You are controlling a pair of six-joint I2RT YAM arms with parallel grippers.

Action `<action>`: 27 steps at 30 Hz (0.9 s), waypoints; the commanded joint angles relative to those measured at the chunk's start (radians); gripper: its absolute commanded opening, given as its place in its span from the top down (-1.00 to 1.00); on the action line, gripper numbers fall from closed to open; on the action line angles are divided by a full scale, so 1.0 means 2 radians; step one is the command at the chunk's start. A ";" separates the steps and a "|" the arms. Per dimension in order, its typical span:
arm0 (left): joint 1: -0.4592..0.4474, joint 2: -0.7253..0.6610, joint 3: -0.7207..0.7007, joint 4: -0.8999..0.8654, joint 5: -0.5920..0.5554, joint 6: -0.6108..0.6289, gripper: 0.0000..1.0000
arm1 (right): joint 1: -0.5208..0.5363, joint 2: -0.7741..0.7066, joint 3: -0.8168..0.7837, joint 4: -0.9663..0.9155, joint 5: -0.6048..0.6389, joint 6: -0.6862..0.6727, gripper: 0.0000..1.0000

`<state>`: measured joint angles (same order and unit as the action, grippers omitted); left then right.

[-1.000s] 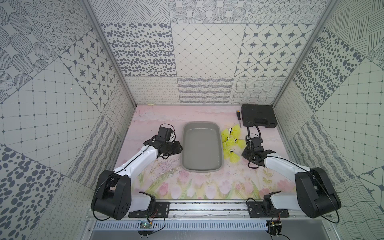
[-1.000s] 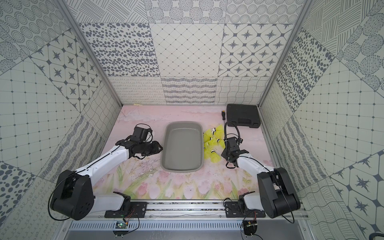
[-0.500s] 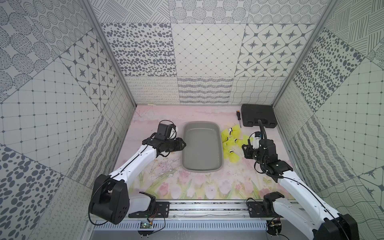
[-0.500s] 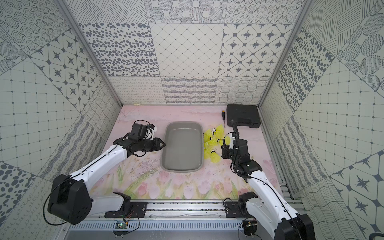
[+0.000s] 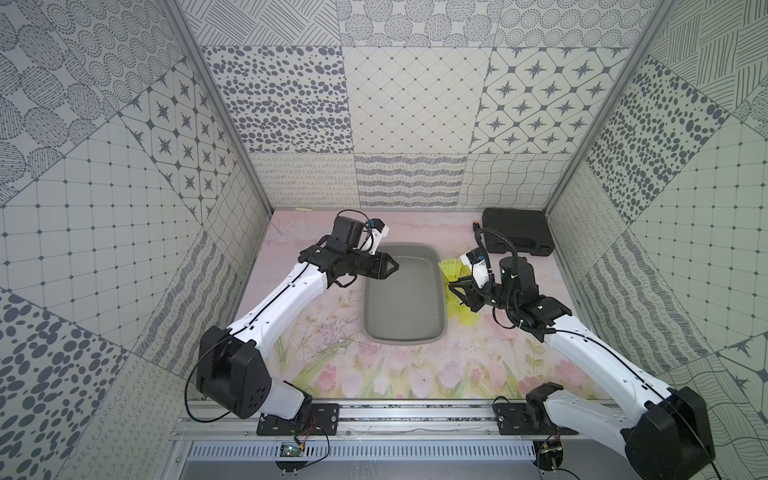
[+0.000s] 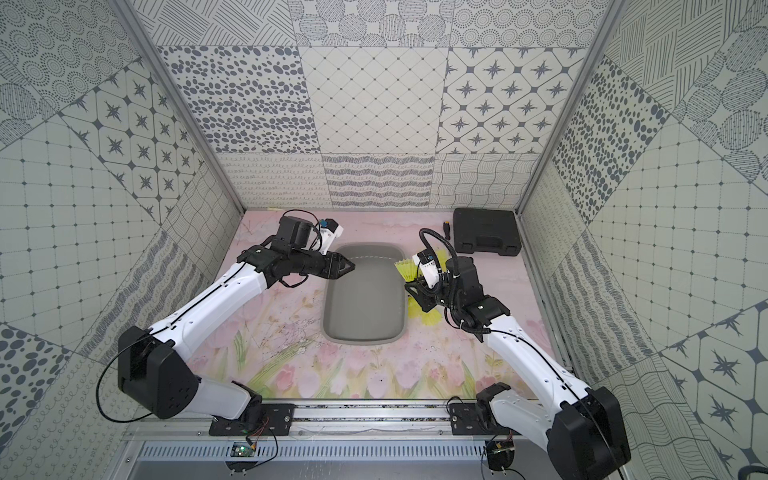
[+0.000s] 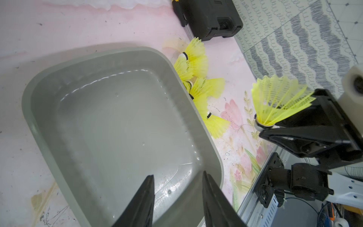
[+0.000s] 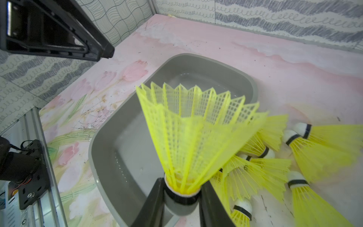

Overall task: Put the shuttlecocks into the storage box
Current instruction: Place the shuttlecock in the storage box.

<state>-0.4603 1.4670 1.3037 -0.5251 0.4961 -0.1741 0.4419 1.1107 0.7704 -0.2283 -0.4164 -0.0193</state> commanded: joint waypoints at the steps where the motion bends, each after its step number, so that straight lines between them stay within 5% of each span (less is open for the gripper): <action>1: -0.003 0.026 0.070 -0.067 0.091 0.121 0.07 | 0.017 0.023 0.033 -0.004 -0.034 -0.048 0.41; 9: -0.005 0.074 0.165 -0.177 0.160 0.197 0.01 | 0.046 0.073 0.079 -0.032 -0.060 -0.074 0.40; 27: -0.019 0.088 0.175 -0.238 0.189 0.251 0.02 | 0.077 0.128 0.125 -0.057 -0.084 -0.085 0.39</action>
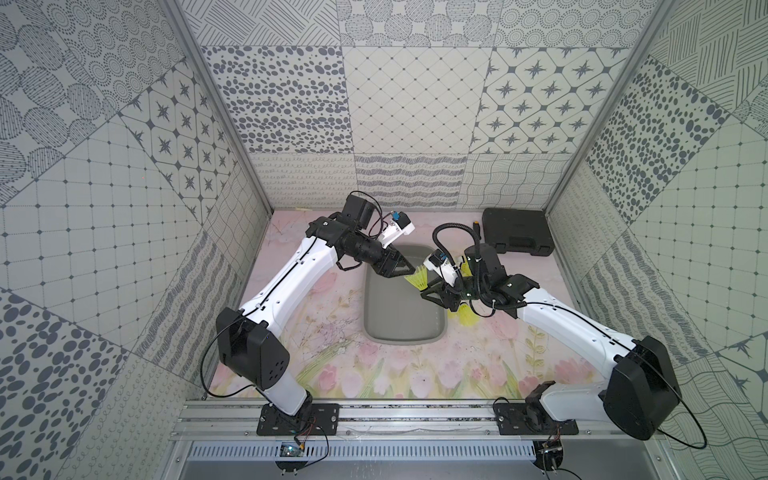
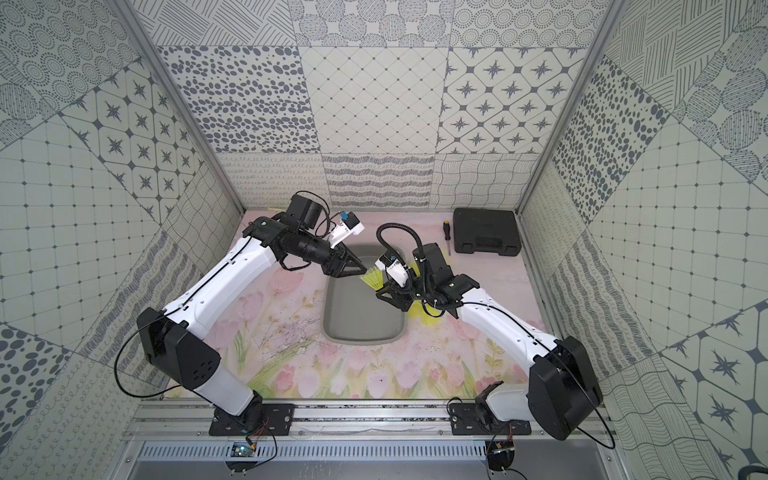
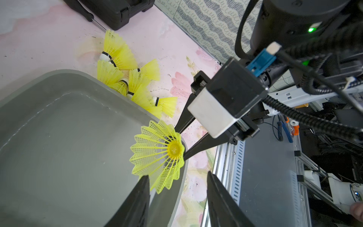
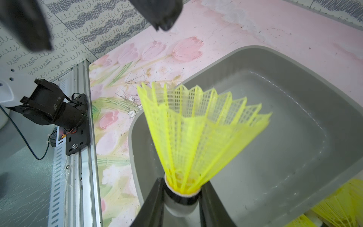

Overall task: Put the shuttlecocks into the storage box
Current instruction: Place the shuttlecock in the storage box.

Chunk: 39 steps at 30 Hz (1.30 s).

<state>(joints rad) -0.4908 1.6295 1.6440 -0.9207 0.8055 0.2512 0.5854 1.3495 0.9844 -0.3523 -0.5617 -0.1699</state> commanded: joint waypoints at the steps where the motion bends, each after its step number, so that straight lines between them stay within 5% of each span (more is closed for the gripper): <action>1: -0.005 0.008 0.005 -0.041 0.035 0.038 0.04 | 0.006 0.010 0.019 0.004 -0.012 -0.009 0.39; 21: -0.011 0.025 -0.008 -0.040 0.035 0.032 0.26 | 0.010 0.019 0.025 -0.002 -0.013 -0.011 0.37; 31: -0.017 0.033 -0.013 -0.035 0.026 0.016 1.00 | 0.009 0.020 0.022 0.001 -0.005 -0.008 0.33; 39: -0.017 -0.013 -0.086 0.135 -0.005 -0.125 1.00 | 0.009 -0.012 -0.024 0.059 0.068 0.022 -0.43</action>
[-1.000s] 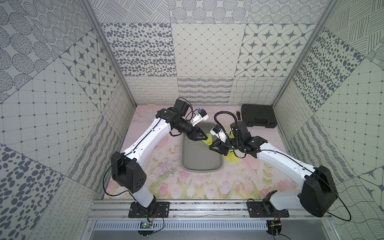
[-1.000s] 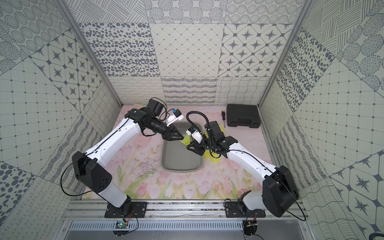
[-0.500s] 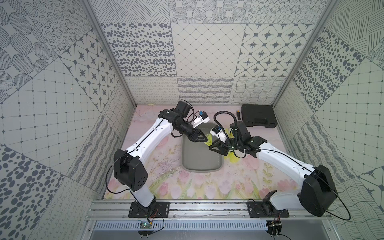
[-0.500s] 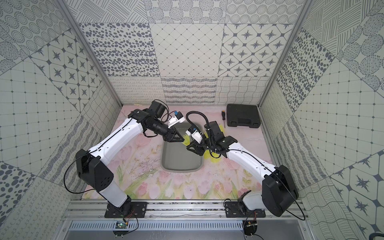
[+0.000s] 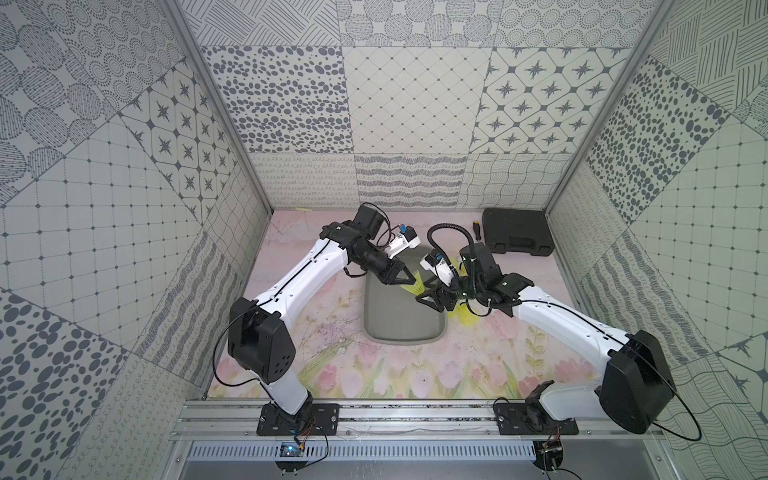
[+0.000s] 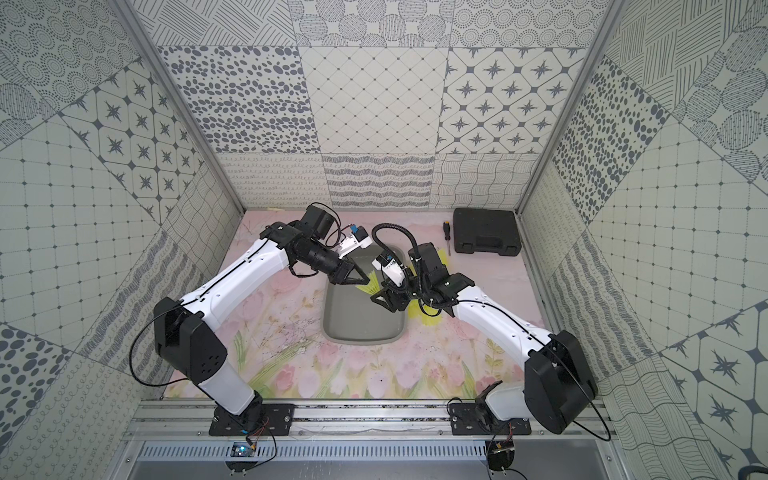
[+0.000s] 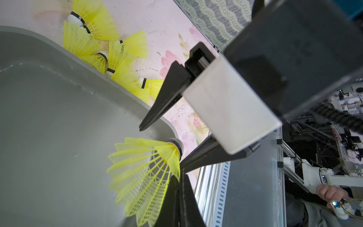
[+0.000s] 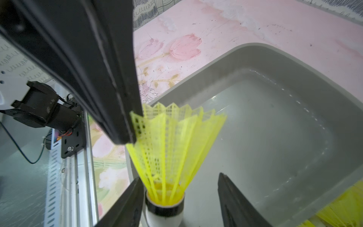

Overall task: Put the shuttlecocks into the storage box
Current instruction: Place the shuttlecock in the storage box.

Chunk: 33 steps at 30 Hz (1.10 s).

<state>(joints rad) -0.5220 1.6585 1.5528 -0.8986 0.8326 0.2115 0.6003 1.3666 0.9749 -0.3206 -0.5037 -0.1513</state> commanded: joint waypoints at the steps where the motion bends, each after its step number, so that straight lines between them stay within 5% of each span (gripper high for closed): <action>1: 0.000 -0.035 -0.057 0.157 -0.033 -0.133 1.00 | 0.001 -0.027 -0.028 0.050 0.052 0.018 -0.47; 8: -0.001 -0.074 -0.176 0.397 -0.112 -0.341 1.00 | -0.004 -0.089 -0.090 0.103 0.138 0.058 -0.58; 13: 0.000 -0.063 -0.218 0.482 -0.166 -0.438 1.00 | -0.008 -0.121 -0.116 0.108 0.196 0.104 -0.59; 22: -0.003 0.006 -0.218 0.534 -0.214 -0.523 1.00 | -0.018 -0.164 -0.141 0.087 0.261 0.175 -0.60; 33: -0.011 0.097 -0.179 0.567 -0.237 -0.546 1.00 | -0.040 -0.209 -0.153 0.049 0.278 0.203 -0.61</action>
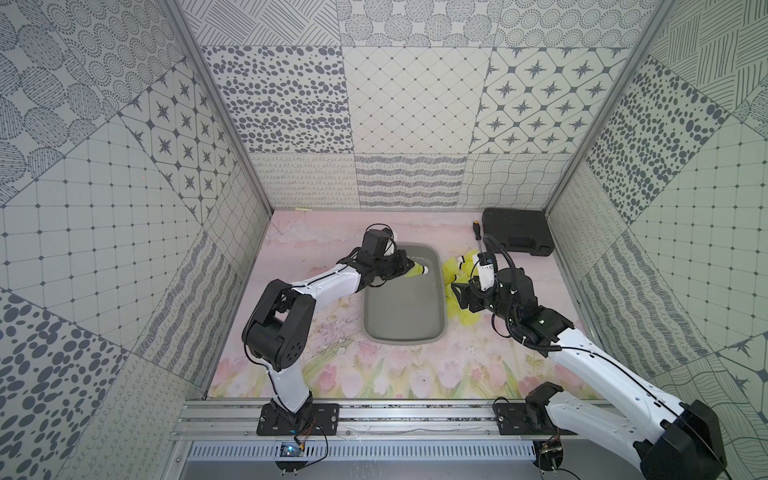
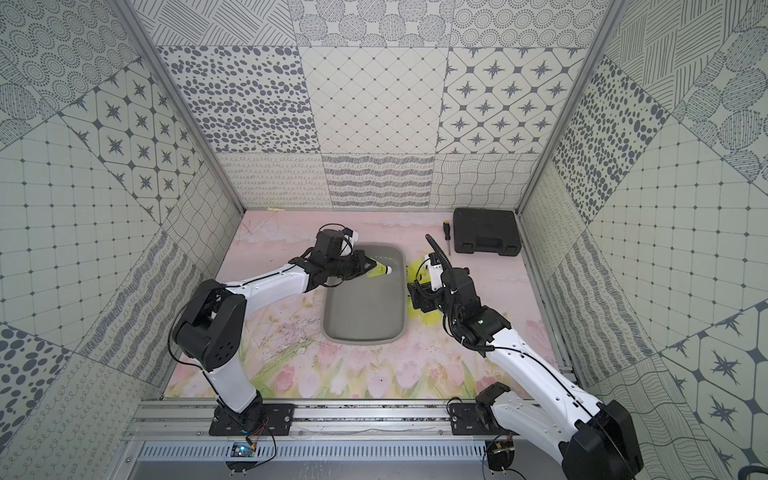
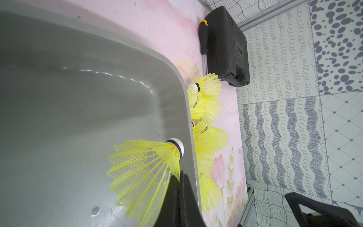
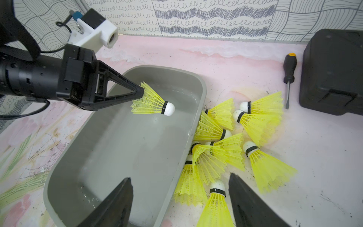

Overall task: Put the shuttlecocks into the storage box
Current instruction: Place the shuttlecock in the storage box.

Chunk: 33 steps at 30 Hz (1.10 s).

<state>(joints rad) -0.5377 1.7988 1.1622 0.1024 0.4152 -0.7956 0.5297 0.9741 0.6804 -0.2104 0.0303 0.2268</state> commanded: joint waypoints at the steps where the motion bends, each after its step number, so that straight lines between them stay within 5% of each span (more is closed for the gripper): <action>1: -0.003 0.035 0.019 0.073 -0.030 -0.044 1.00 | -0.006 -0.016 -0.005 -0.011 0.011 0.016 -0.61; 33: -0.001 0.163 0.144 0.013 0.010 -0.003 1.00 | -0.029 -0.028 -0.023 -0.022 -0.037 0.028 -0.62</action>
<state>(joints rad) -0.5430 2.1132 1.4227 0.1577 0.4042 -0.8425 0.4759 0.9096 0.6392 -0.2825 -0.0299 0.2813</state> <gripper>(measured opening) 0.045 0.806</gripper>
